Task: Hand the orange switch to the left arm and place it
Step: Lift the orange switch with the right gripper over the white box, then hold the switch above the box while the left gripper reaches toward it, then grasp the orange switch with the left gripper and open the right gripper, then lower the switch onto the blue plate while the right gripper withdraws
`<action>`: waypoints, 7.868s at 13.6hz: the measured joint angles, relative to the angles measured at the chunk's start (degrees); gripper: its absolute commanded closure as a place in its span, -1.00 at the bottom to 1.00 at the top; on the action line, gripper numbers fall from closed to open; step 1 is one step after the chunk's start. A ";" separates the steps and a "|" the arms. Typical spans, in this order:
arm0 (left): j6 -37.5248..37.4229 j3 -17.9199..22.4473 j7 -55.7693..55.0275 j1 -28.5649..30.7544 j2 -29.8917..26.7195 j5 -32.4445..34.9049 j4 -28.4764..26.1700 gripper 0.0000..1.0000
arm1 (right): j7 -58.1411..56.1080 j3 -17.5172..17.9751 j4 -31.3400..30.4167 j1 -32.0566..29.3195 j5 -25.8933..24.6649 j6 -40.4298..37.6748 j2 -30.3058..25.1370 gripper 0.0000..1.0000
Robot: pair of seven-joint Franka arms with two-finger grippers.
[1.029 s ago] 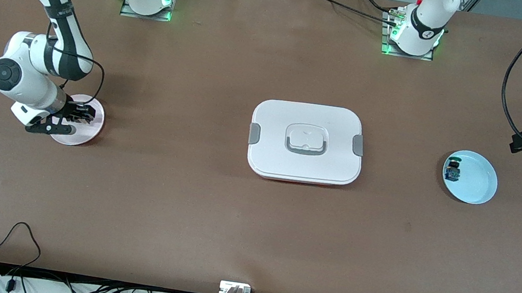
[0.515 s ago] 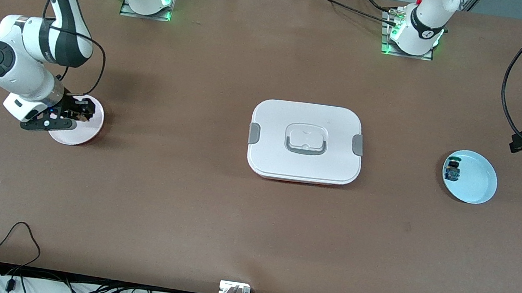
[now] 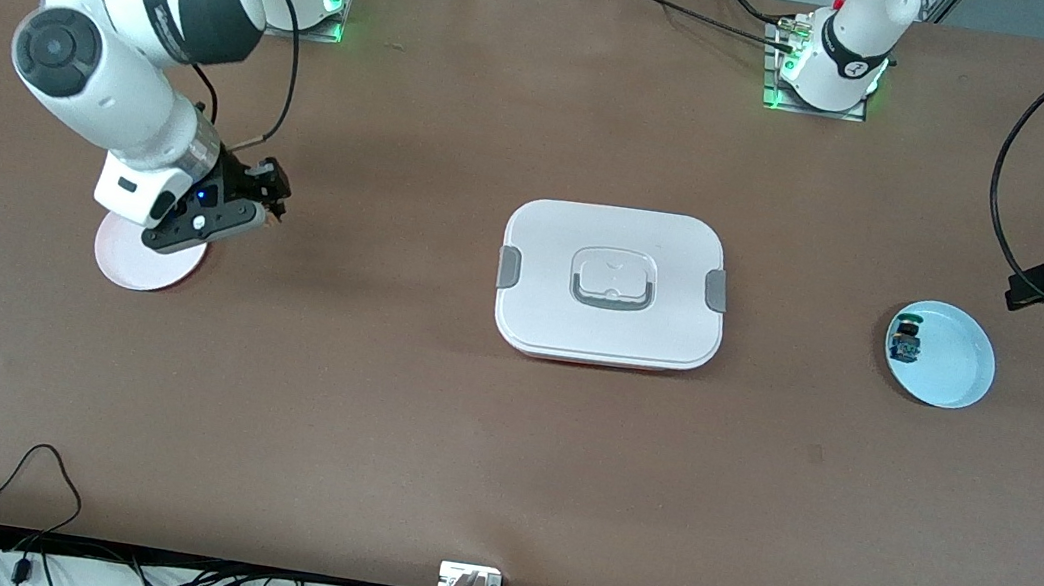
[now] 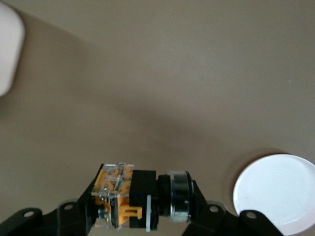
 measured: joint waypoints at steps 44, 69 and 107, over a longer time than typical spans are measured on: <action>-0.98 -15.79 -8.98 -1.19 -1.83 -82.30 -15.68 -1.00 | -100.29 2.80 5.71 24.77 105.91 28.07 5.18 0.99; 10.77 -19.86 -3.85 -2.57 -1.28 -81.73 -16.28 0.94 | -100.62 2.78 5.64 24.67 106.52 28.49 5.25 0.98; 32.85 -17.86 17.53 31.90 25.53 24.05 -19.75 1.00 | -52.61 -3.91 -3.28 0.06 62.20 1.13 4.22 -1.00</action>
